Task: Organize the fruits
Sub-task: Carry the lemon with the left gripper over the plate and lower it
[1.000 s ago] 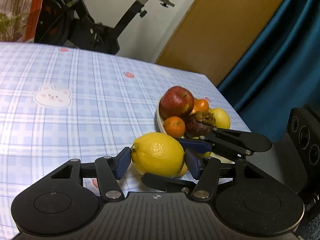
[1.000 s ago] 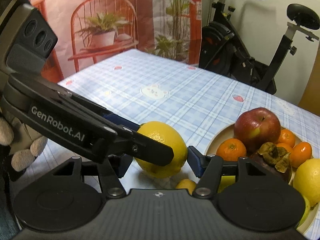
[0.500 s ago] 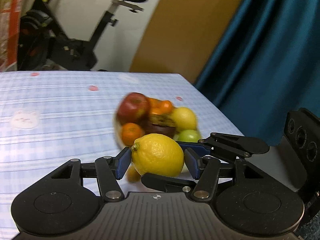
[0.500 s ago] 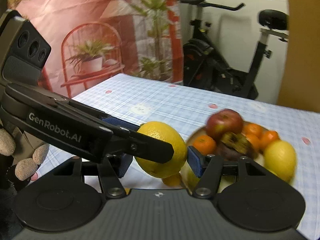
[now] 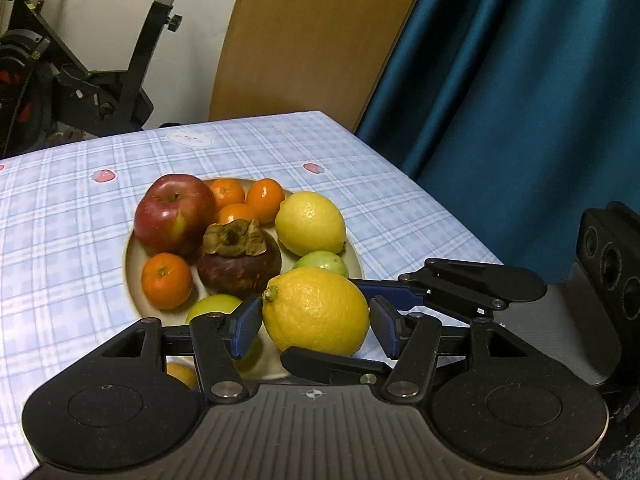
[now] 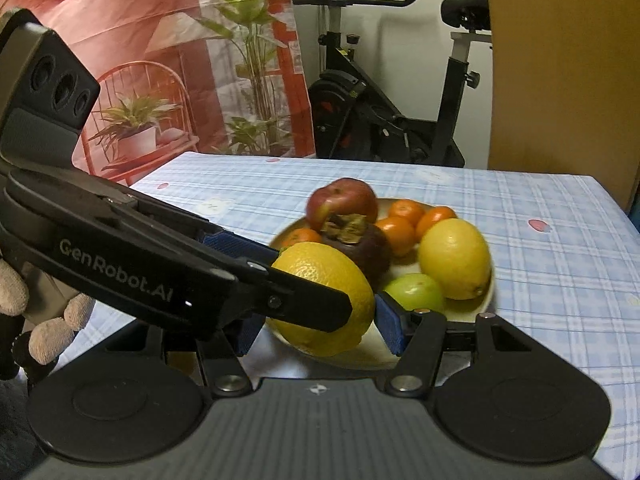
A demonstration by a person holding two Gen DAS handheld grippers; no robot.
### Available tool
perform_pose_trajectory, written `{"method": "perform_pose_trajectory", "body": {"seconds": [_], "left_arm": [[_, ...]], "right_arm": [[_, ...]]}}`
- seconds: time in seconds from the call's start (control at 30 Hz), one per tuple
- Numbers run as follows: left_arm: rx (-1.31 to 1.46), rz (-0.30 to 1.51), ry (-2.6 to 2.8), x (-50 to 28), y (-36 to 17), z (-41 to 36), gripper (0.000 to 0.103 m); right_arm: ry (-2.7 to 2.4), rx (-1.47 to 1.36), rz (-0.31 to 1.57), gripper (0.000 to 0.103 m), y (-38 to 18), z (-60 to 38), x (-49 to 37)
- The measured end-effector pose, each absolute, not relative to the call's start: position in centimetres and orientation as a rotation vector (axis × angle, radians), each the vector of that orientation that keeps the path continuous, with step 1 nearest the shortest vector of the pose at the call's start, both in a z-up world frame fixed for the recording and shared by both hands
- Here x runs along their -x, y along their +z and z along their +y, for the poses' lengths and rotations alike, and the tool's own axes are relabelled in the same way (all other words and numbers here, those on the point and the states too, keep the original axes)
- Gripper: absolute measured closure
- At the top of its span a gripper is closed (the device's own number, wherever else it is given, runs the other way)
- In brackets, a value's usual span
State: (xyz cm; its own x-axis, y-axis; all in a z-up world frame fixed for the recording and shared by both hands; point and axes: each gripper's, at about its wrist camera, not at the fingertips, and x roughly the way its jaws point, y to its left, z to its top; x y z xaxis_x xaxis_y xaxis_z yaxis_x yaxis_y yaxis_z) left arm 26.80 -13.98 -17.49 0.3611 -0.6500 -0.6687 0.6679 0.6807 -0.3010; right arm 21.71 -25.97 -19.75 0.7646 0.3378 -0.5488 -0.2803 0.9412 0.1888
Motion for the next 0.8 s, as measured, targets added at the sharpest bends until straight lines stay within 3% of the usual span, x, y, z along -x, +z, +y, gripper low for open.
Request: {"method": "perform_pose_trajectory", "body": {"seconds": [0.57,0.8], "left_arm": [[-0.054,0.83,-0.793,-27.5,-17.8,-14.9,0.041],[-0.051,0.811,-0.765,-27.5,-17.6,-14.3,0.041]], "right_arm": [[0.323,0.026,0.614,0.041,-20.3,-24.5,-22.6],[0.307,0.029,0.626,0.046,-20.2,-24.6,-22.9]]}}
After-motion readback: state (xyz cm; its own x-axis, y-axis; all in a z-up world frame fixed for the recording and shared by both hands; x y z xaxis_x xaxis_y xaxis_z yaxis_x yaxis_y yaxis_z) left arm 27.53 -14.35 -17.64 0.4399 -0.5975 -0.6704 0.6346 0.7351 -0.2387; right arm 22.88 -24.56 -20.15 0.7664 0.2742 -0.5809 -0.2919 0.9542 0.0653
